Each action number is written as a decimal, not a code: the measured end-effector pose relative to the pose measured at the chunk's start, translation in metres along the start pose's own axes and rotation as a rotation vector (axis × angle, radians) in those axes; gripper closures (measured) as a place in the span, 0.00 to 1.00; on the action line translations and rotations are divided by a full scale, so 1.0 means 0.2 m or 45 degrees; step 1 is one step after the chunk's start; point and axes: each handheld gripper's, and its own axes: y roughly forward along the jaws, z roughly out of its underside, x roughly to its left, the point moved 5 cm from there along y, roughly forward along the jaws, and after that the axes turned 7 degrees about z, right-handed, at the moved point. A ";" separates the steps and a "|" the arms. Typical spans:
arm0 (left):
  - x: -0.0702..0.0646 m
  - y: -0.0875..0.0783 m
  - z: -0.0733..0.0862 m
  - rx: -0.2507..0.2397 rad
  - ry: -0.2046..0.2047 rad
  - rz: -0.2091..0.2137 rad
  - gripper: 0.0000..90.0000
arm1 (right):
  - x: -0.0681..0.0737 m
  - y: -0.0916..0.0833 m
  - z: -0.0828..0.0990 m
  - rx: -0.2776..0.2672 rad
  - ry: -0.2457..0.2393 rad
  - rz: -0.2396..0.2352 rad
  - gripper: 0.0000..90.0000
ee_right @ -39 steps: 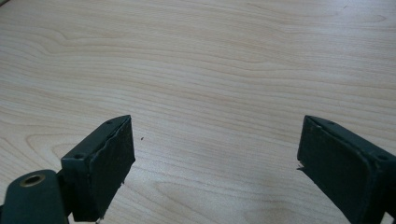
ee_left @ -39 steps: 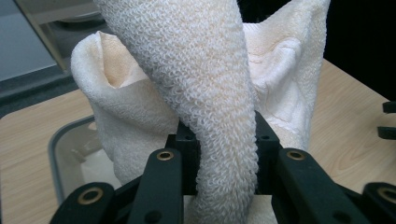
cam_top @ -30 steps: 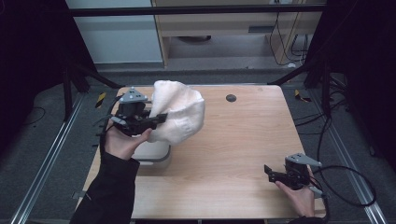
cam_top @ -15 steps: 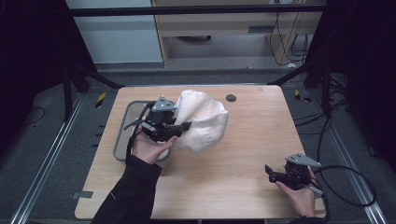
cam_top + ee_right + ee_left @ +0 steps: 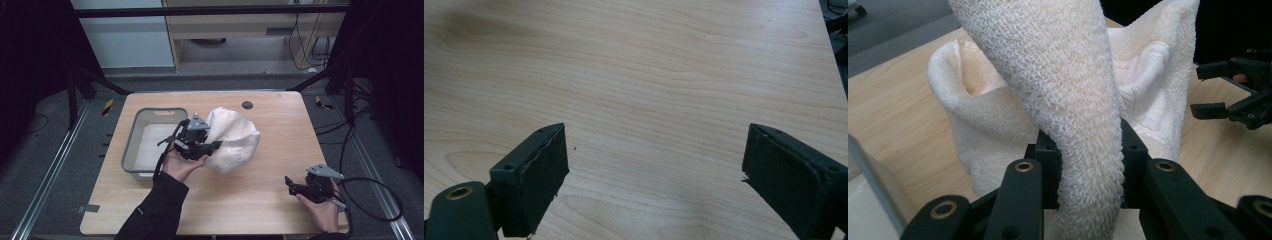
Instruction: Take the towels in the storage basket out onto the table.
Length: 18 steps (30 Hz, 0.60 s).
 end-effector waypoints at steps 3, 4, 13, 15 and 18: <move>-0.01 0.03 0.01 0.003 -0.001 0.006 0.78 | 0.00 0.00 0.00 0.003 -0.005 0.007 0.12; -0.02 0.06 0.02 0.002 0.004 0.009 0.78 | 0.00 0.00 0.00 0.005 -0.006 0.008 0.12; -0.03 0.20 0.10 0.044 0.006 0.030 0.78 | 0.00 0.01 0.01 0.021 -0.027 0.012 0.12; -0.04 0.23 0.11 0.041 0.006 0.034 0.77 | 0.00 0.01 0.01 0.021 -0.029 0.013 0.12; -0.04 0.26 0.14 0.039 0.005 0.039 0.77 | 0.00 0.01 0.01 0.028 -0.020 0.006 0.12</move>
